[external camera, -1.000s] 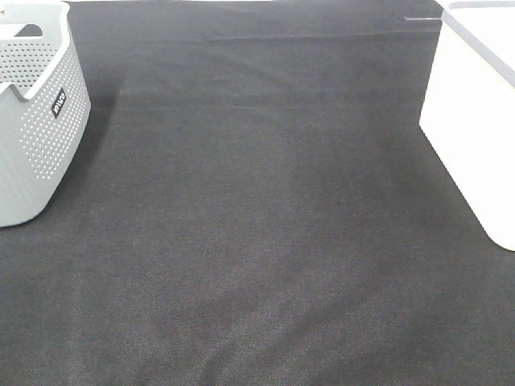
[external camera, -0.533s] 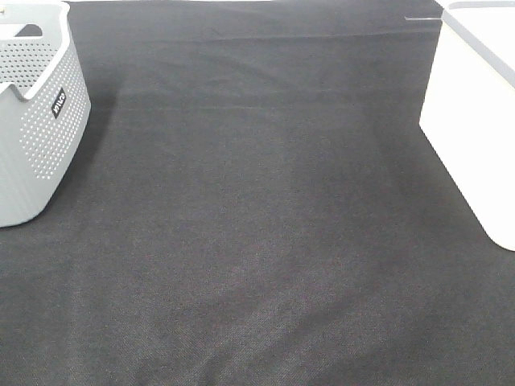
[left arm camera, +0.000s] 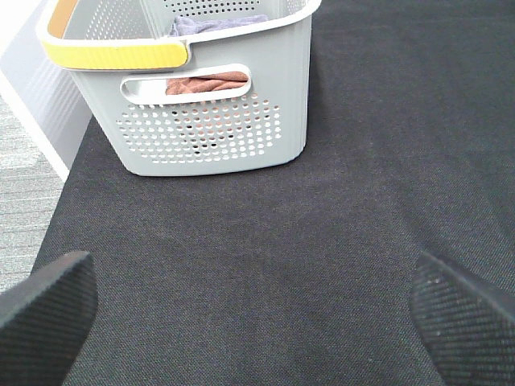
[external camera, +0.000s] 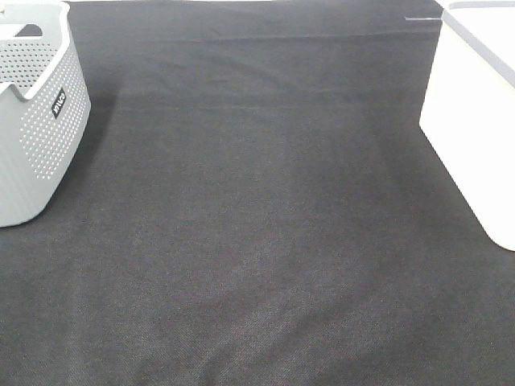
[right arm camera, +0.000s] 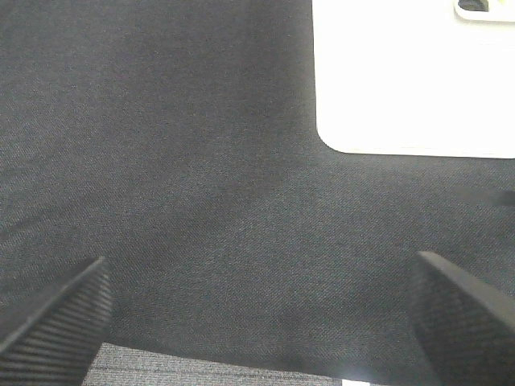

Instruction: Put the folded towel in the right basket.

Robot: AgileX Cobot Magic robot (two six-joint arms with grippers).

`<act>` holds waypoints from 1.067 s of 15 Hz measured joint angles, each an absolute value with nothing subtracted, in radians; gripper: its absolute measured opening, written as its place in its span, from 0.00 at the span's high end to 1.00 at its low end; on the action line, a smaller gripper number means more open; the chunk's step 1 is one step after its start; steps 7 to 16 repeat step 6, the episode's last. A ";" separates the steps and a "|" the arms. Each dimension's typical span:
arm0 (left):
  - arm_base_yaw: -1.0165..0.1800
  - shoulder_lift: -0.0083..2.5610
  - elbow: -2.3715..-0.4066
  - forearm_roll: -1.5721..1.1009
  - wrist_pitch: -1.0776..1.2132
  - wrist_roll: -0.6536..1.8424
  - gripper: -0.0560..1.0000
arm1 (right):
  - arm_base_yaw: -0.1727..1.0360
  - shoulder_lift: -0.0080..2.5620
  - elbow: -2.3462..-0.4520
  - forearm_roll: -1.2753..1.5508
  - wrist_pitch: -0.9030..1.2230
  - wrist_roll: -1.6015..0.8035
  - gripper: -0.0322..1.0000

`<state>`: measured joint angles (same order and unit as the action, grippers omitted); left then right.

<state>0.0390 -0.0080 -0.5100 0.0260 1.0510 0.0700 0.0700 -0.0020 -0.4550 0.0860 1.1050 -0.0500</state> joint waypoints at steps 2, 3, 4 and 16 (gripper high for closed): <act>0.039 -0.008 -0.510 0.026 1.051 0.070 0.01 | 0.070 -0.002 -0.455 0.086 1.105 -0.050 0.04; 0.039 -0.008 -0.510 0.026 1.051 0.070 0.01 | 0.070 -0.002 -0.455 0.086 1.105 -0.050 0.04; 0.039 -0.008 -0.510 0.026 1.051 0.070 0.01 | 0.070 -0.002 -0.455 0.086 1.105 -0.050 0.04; 0.039 -0.008 -0.510 0.026 1.051 0.070 0.01 | 0.070 -0.002 -0.455 0.086 1.105 -0.050 0.04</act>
